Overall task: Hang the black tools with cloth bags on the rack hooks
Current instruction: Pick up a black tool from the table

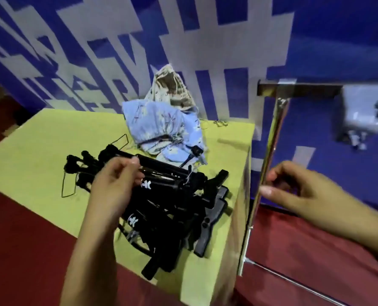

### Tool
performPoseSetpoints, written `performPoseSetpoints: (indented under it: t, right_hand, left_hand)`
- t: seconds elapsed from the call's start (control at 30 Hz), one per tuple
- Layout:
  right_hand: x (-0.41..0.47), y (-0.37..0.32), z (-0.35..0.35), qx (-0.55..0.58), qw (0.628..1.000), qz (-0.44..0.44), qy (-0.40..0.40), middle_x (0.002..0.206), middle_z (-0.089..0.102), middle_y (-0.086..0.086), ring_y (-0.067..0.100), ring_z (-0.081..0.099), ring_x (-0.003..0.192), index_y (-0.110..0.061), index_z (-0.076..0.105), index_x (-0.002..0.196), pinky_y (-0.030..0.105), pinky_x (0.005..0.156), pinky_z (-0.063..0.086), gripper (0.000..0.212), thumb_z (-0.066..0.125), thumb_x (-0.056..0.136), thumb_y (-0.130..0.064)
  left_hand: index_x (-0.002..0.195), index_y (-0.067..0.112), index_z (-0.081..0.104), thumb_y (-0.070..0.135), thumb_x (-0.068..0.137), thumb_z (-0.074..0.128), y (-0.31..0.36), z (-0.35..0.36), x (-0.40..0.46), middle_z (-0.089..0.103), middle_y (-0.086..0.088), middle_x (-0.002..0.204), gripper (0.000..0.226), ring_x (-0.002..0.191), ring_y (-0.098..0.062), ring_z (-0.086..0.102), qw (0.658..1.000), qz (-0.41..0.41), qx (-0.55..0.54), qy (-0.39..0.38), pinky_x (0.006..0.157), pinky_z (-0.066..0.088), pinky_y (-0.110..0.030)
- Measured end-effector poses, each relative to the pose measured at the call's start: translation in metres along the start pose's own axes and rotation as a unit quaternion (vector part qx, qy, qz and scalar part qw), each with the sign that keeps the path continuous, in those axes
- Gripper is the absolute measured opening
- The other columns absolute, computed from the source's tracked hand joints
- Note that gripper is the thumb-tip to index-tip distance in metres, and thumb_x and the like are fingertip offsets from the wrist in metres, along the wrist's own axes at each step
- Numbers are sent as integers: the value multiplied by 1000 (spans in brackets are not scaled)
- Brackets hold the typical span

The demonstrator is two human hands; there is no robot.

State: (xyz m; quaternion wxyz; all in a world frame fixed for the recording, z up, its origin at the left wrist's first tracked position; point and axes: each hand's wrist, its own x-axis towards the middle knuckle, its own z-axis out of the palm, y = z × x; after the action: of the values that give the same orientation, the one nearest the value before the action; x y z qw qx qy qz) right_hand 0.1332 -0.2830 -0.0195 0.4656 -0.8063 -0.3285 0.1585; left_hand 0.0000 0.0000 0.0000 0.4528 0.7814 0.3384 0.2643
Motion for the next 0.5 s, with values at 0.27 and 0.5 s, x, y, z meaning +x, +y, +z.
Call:
performPoseSetpoints:
  t: [0.27, 0.5]
  right_hand:
    - [20, 63, 115, -53, 979, -181, 75, 119, 42, -25, -13, 38, 115, -44, 48, 108, 5, 94, 28, 41, 50, 74, -66]
    - [40, 6, 175, -65, 998, 14, 12, 135, 52, 3, 25, 52, 119, -24, 38, 139, 28, 89, 43, 72, 44, 82, -67]
  left_hand:
    - [102, 19, 63, 20, 94, 49, -117, -2, -17, 61, -3, 107, 16, 99, -19, 56, 971, 90, 141, 170, 80, 39, -32]
    - [118, 19, 59, 24, 95, 50, -158, 2, -81, 54, -2, 125, 25, 113, -12, 51, 969, 143, 202, -21, 98, 38, -25]
